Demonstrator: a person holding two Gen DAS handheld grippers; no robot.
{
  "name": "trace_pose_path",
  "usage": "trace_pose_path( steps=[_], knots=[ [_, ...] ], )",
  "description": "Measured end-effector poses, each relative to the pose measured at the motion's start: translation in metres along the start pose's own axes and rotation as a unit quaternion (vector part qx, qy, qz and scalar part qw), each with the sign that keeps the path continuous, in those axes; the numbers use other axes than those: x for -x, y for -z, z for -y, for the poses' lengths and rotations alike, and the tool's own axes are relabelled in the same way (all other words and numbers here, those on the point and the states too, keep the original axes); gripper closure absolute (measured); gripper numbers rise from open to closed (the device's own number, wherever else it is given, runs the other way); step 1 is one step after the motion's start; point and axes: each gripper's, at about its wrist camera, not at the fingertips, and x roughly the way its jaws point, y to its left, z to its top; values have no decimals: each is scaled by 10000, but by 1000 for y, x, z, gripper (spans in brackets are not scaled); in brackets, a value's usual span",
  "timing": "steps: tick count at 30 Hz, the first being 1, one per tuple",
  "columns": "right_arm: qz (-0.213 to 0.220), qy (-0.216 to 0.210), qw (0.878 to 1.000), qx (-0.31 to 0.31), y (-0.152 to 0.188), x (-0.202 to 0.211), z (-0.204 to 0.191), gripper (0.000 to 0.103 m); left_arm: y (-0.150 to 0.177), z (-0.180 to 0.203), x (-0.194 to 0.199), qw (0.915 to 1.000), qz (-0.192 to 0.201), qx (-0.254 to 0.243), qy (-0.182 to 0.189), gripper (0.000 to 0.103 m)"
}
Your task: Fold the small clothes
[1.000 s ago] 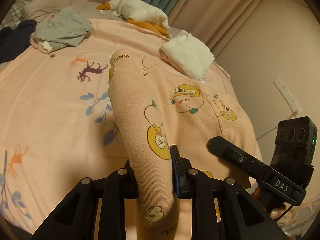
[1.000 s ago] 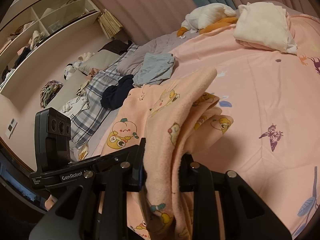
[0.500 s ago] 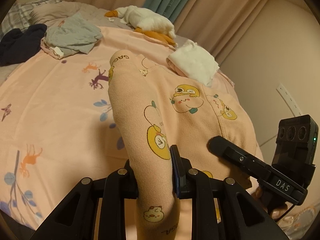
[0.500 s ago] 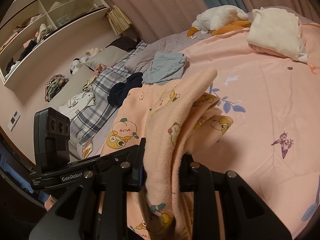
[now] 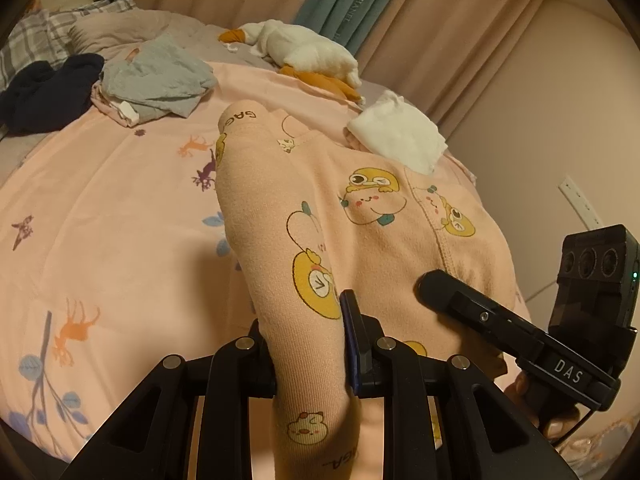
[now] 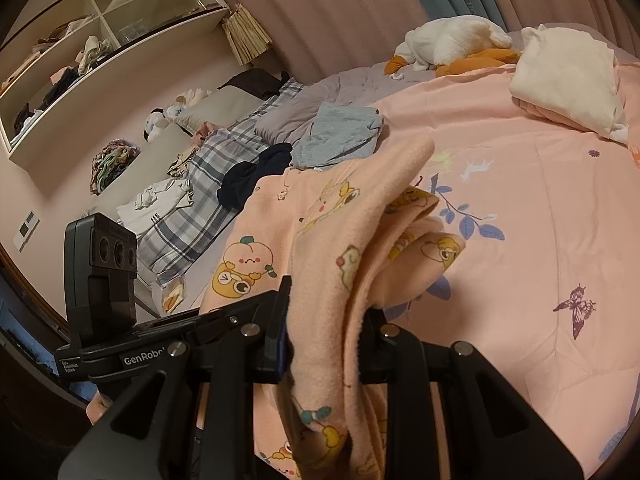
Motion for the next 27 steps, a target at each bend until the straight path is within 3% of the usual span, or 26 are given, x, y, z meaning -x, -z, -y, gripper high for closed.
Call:
trace_pose_path(
  steps=[27],
  knots=[
    [-41,9,9999,132,-10,-26,-13,78,-18,-10,-9,9997,77,33,-219,81]
  ],
)
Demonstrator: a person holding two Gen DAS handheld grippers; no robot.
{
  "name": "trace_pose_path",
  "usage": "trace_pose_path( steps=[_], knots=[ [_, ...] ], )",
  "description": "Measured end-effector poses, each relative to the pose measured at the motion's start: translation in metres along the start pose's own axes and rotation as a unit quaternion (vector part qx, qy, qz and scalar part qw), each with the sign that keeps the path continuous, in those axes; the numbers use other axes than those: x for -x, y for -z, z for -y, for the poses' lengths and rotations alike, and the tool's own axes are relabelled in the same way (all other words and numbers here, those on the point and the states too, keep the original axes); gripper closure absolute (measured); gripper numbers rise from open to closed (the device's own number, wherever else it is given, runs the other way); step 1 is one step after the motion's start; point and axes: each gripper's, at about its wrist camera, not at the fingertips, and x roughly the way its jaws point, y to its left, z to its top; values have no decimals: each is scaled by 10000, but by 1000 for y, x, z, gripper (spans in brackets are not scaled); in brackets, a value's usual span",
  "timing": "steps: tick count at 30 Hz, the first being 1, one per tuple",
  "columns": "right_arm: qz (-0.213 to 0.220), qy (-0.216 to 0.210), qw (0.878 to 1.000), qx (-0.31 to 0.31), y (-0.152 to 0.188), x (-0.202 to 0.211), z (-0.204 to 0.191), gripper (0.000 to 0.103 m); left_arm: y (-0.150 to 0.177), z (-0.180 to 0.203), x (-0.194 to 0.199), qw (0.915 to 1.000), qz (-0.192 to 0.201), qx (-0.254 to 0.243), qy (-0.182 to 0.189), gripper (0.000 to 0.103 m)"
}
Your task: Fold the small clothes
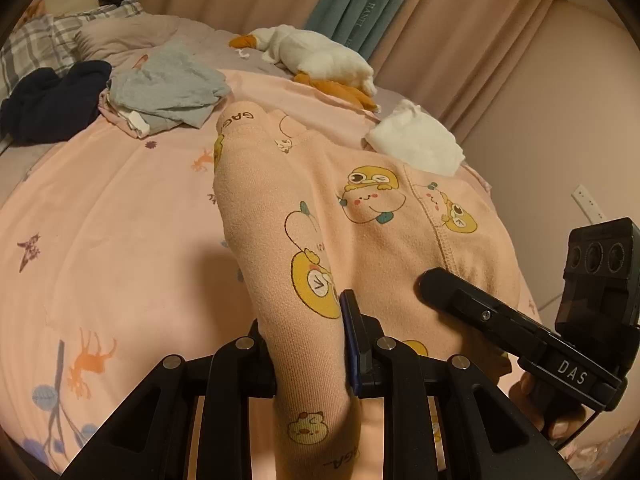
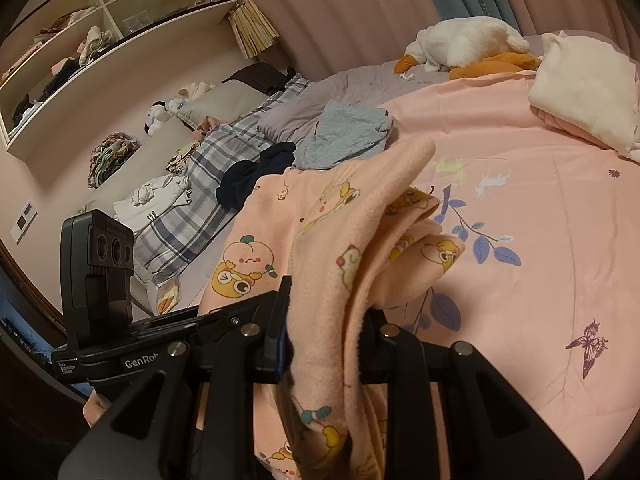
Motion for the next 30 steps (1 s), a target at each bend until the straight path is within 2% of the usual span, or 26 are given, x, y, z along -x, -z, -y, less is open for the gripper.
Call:
trace_pose_path(
  steps=[30],
  knots=[
    [-159,109,9997,-142,-16,-49,12,78,-15,-11,-38,9995,-189,108,-226,81]
  ],
)
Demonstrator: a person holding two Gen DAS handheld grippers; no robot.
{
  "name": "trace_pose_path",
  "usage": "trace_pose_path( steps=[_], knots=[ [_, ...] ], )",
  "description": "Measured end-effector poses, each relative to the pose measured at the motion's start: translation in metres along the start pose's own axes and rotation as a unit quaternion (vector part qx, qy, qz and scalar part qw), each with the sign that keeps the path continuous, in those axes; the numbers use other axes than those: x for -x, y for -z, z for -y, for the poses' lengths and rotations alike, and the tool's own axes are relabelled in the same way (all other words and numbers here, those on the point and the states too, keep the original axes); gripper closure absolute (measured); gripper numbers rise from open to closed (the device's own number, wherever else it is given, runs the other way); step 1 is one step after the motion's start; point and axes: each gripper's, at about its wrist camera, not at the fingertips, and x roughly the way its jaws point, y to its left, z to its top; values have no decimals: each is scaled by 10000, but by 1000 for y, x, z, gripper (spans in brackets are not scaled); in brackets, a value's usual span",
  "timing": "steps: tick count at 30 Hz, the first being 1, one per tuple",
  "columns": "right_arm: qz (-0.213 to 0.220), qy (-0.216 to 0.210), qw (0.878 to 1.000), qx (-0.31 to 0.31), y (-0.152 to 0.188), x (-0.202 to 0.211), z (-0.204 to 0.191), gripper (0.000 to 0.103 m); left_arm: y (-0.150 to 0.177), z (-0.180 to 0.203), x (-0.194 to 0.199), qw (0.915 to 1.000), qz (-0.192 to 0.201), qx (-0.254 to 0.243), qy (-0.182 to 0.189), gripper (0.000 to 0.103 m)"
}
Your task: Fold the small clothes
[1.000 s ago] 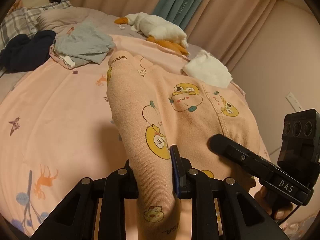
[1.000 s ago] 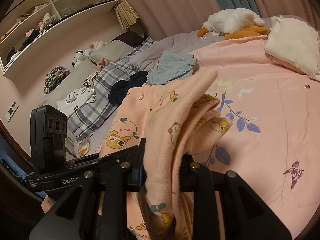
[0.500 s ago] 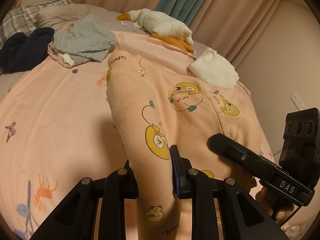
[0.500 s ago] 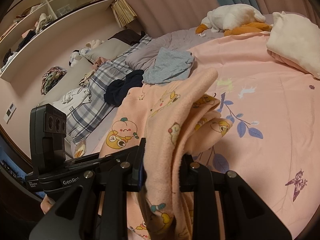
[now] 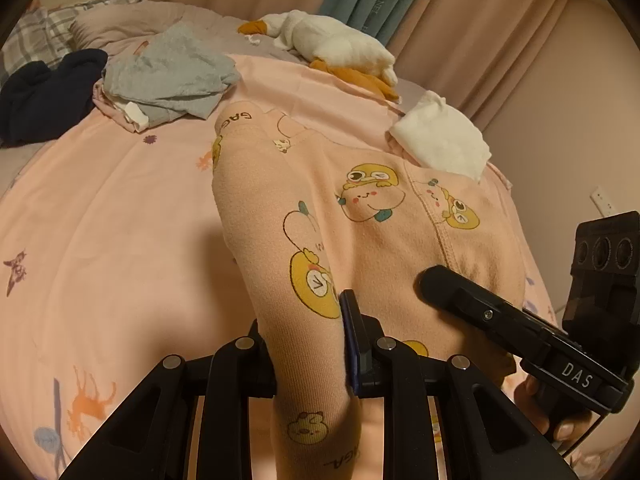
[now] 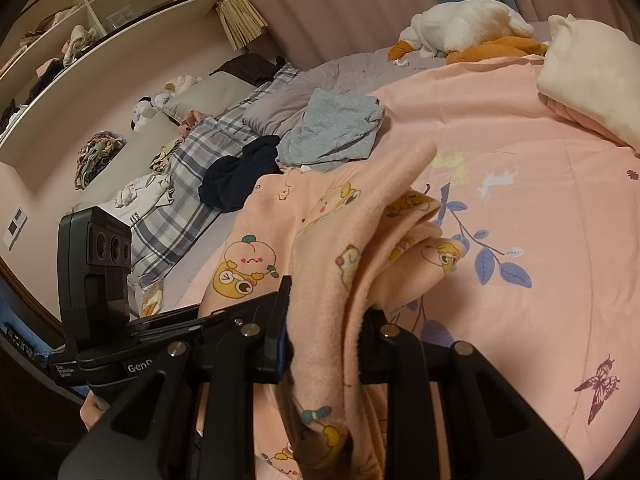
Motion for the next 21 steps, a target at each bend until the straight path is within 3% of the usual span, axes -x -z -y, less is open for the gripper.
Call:
trace_pose_path(
  steps=[21],
  knots=[
    [-154,74,9997,-149,-9,-35,18,78,-7,-7,-33,9996,-210,92,-144,81]
  ],
)
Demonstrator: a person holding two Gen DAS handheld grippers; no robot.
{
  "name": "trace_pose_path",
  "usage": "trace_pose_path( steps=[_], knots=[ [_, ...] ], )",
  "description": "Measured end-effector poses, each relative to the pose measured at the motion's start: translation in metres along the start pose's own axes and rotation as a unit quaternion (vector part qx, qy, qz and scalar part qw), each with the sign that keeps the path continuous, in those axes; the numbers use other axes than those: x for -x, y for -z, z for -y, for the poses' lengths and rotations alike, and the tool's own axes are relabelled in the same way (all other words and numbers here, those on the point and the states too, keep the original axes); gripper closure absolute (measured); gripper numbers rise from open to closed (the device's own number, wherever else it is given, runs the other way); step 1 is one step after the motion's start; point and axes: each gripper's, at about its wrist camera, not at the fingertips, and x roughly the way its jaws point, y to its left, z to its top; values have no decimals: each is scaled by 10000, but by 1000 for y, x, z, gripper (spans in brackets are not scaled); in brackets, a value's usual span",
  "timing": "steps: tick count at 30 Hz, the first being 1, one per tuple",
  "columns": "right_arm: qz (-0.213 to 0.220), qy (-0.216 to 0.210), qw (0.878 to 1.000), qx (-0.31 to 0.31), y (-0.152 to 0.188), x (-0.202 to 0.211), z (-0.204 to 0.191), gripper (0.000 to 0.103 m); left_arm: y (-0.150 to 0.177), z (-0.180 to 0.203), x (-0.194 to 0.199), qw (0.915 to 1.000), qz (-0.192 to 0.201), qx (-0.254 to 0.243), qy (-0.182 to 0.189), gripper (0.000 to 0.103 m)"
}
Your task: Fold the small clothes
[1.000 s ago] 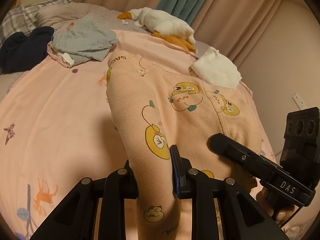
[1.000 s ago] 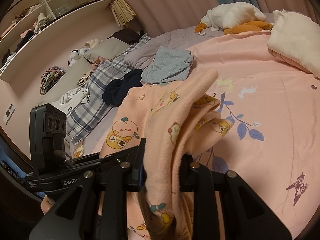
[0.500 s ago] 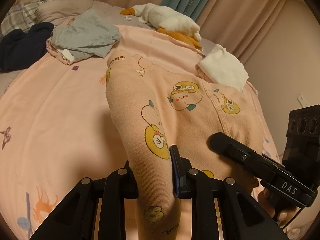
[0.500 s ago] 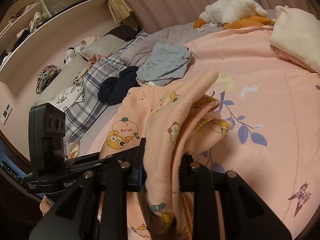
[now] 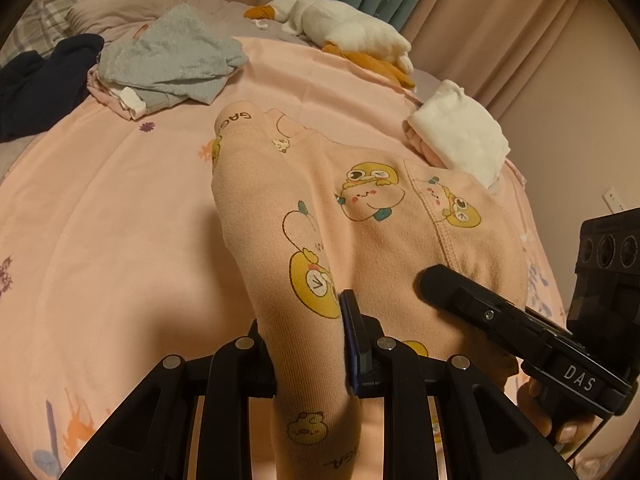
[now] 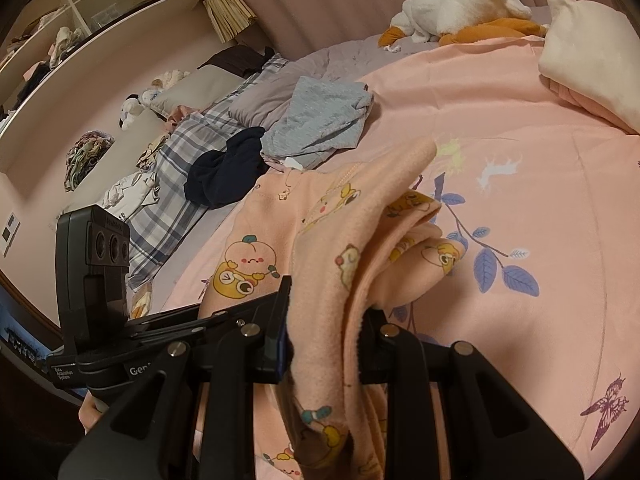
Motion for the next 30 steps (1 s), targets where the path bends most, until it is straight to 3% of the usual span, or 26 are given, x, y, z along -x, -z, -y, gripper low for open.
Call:
trace_pose_path(
  steps=[30],
  knots=[
    [-332,140,9988,-327,-1,-44,34,78,-6,-13,-51,9989,-422,88,-184,81]
  ],
)
